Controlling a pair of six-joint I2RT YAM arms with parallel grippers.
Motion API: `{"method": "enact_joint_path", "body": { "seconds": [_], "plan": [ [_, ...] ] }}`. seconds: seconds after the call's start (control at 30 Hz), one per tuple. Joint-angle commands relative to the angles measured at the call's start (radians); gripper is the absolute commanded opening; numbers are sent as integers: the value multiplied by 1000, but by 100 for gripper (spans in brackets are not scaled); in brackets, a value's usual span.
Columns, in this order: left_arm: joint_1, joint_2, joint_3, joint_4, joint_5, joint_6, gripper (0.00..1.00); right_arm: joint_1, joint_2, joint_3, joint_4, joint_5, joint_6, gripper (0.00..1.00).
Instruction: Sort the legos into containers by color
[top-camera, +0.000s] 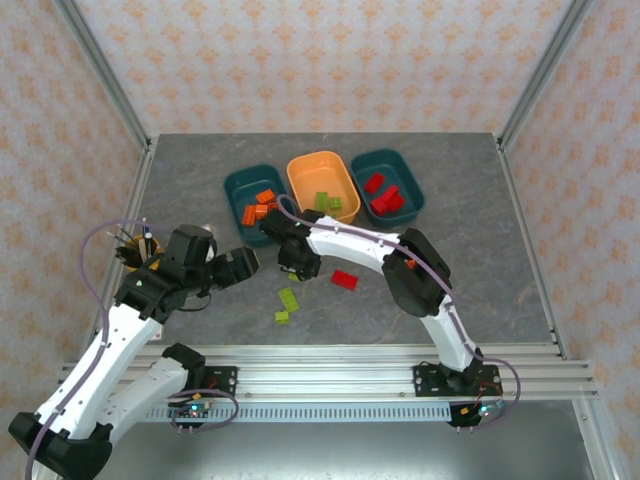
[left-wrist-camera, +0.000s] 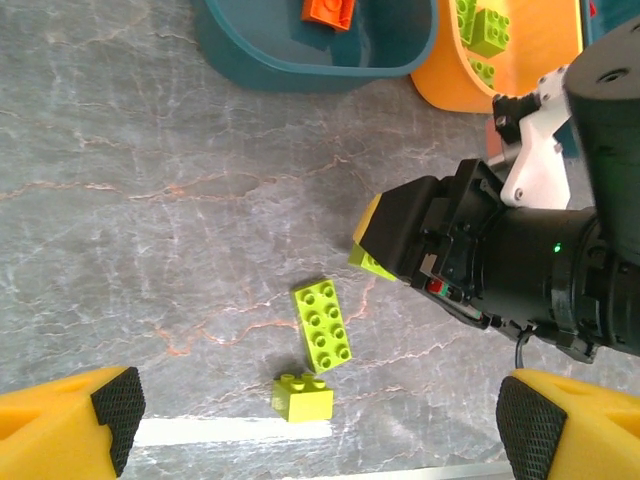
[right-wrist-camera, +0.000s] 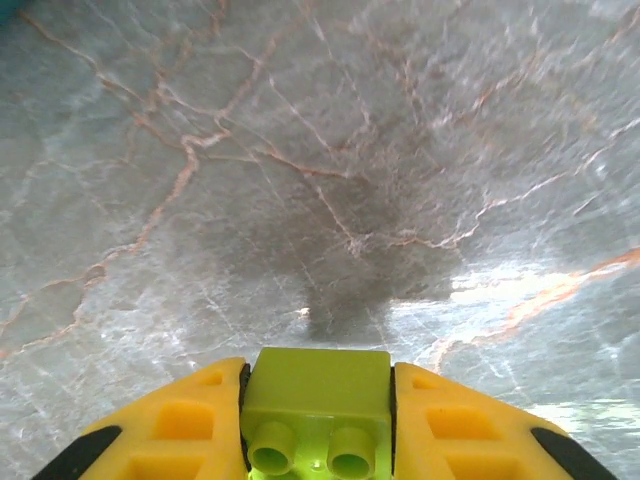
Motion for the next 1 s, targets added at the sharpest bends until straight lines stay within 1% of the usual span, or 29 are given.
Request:
{"method": "enact_joint_path", "body": {
  "seconds": [0.0, 0.13, 0.2, 0.37, 0.43, 0.63, 0.7, 0.87, 0.97],
  "plan": [
    [-9, 29, 49, 64, 48, 29, 94, -43, -111, 45, -104, 111, -70, 24],
    [-23, 101, 101, 122, 74, 39, 94, -141, -156, 90, -119, 147, -137, 25],
    [-33, 145, 131, 150, 76, 41, 94, -196, -146, 122, -106, 132, -169, 25],
    [-40, 257, 196, 210, 69, 42, 94, -305, -27, 284, -76, 78, -258, 25],
    [-43, 298, 219, 231, 65, 41, 94, -337, 56, 394, -90, 54, -293, 25],
    [-43, 403, 269, 279, 44, 35, 94, -387, 277, 656, -85, -25, -334, 25],
    [-43, 432, 284, 293, 43, 32, 94, -398, 336, 709, -76, -56, -327, 26],
    [-42, 489, 313, 300, 31, 41, 94, -405, 416, 733, 37, -181, -318, 26],
    [-43, 507, 319, 295, 32, 49, 94, -404, 443, 753, 38, -182, -313, 28]
  ]
}}
